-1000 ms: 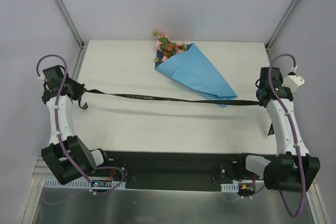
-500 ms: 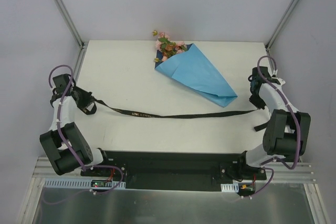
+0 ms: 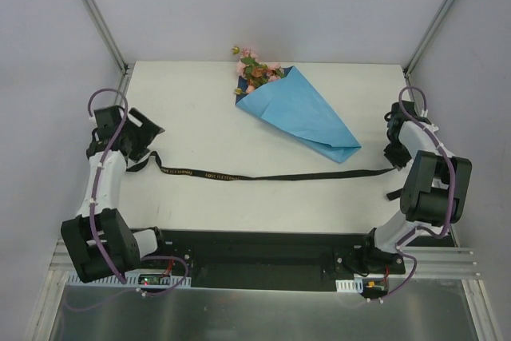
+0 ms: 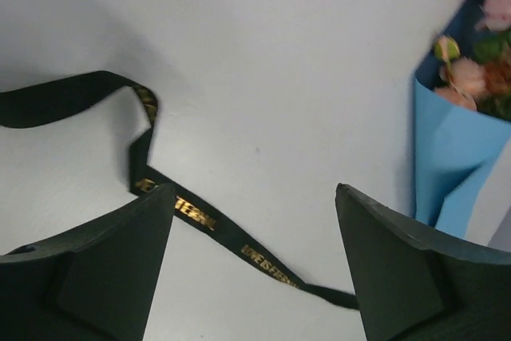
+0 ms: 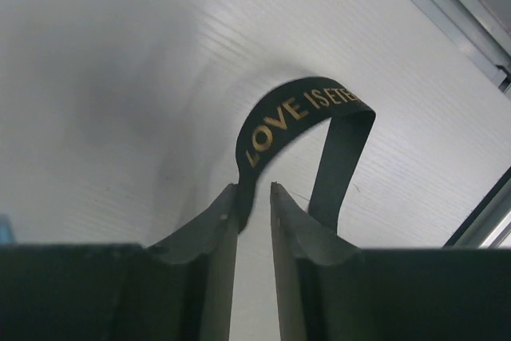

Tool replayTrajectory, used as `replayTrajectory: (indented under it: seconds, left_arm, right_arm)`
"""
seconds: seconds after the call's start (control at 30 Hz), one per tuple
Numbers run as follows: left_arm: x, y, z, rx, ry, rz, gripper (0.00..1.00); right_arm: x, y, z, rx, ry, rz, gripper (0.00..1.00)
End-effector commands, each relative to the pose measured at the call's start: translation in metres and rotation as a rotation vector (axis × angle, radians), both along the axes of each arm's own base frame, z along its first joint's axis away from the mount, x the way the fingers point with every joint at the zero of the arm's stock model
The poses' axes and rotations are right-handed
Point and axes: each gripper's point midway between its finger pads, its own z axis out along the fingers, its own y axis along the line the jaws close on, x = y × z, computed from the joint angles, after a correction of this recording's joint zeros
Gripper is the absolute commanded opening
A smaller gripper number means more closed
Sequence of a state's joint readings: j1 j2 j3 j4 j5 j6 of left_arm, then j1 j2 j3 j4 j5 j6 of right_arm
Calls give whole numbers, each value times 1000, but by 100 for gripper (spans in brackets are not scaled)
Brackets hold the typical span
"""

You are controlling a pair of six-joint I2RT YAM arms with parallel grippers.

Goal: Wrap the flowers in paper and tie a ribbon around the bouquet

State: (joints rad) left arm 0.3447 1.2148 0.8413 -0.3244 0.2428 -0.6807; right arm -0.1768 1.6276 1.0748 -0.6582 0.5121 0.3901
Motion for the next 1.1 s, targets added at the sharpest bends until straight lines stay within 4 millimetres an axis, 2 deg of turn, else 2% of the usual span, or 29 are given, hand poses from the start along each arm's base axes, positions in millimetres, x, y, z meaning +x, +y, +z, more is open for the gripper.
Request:
replayTrajectory:
  seconds: [0.0, 0.03, 0.07, 0.1, 0.13, 0.17, 0.2, 0.27, 0.3, 0.37, 0.4, 0.43, 0.47, 0.5, 0.53, 0.57, 0.6, 0.63, 0.67, 0.77, 0.93, 0.97, 1.07]
  left_arm:
    - [25, -69, 58, -8, -174, -243, 83]
    - [28, -91, 62, -47, -185, -295, 95]
    - [26, -132, 68, -132, -186, -365, 99]
    - [30, -163, 71, -196, -179, -431, 99]
    - [32, -184, 73, -242, -181, -464, 99]
    - [24, -225, 77, -311, -174, -529, 99]
    - [40, -242, 79, -314, -229, -533, 99]
    - [46, -277, 80, -344, -262, -545, 99]
    - [51, -309, 78, -360, -317, -583, 99]
    - [64, -334, 75, -404, -362, -536, 99]
    - [62, -360, 52, -423, -328, -552, 99]
    - [75, -372, 60, -442, -407, -528, 99]
    - [79, -382, 55, -449, -412, -506, 99]
    - [81, -402, 39, -434, -407, -507, 99]
    - [87, -410, 39, -424, -446, -492, 99]
    - [97, -410, 31, -391, -461, -438, 99]
    - [106, -419, 18, -377, -462, -423, 99]
    - [109, -427, 14, -366, -476, -421, 99]
    - [121, -426, 0, -309, -486, -380, 99]
    - [134, -426, -26, -272, -474, -330, 99]
    - [138, -442, -56, -329, -413, -254, 99]
    - [140, -447, -68, -337, -396, -246, 98]
    - [144, -456, -85, -363, -374, -211, 91]
  right_arm:
    - [16, -4, 8, 37, -21, 22, 40]
    - [15, -5, 9, 52, -27, 17, 65]
    - [13, -2, 8, 75, -33, 22, 74]
    - [13, 5, 10, 113, -49, 40, 79]
    - [12, 8, 21, 119, -87, 53, 86]
    - [12, 12, 24, 132, -110, 61, 89]
    - [7, 22, 24, 175, -125, 75, 90]
    - [7, 34, 43, 196, -201, 122, 92]
    - [5, 43, 47, 224, -219, 147, 93]
    - [6, 57, 64, 232, -271, 220, 94]
    - [6, 60, 69, 233, -279, 238, 94]
    - [7, 65, 75, 229, -292, 266, 94]
    - [5, 67, 80, 223, -299, 290, 94]
    - [4, 68, 81, 227, -298, 298, 94]
    - [2, 69, 82, 227, -295, 302, 94]
    - [0, 70, 82, 232, -294, 314, 94]
    - [-1, 71, 81, 237, -291, 320, 94]
    - [-1, 72, 81, 241, -293, 321, 94]
    - [-1, 74, 78, 250, -301, 327, 94]
    - [2, 79, 77, 278, -303, 337, 94]
    - [5, 82, 79, 293, -322, 335, 94]
    - [6, 82, 80, 292, -325, 334, 94]
    - [7, 83, 83, 299, -337, 335, 94]
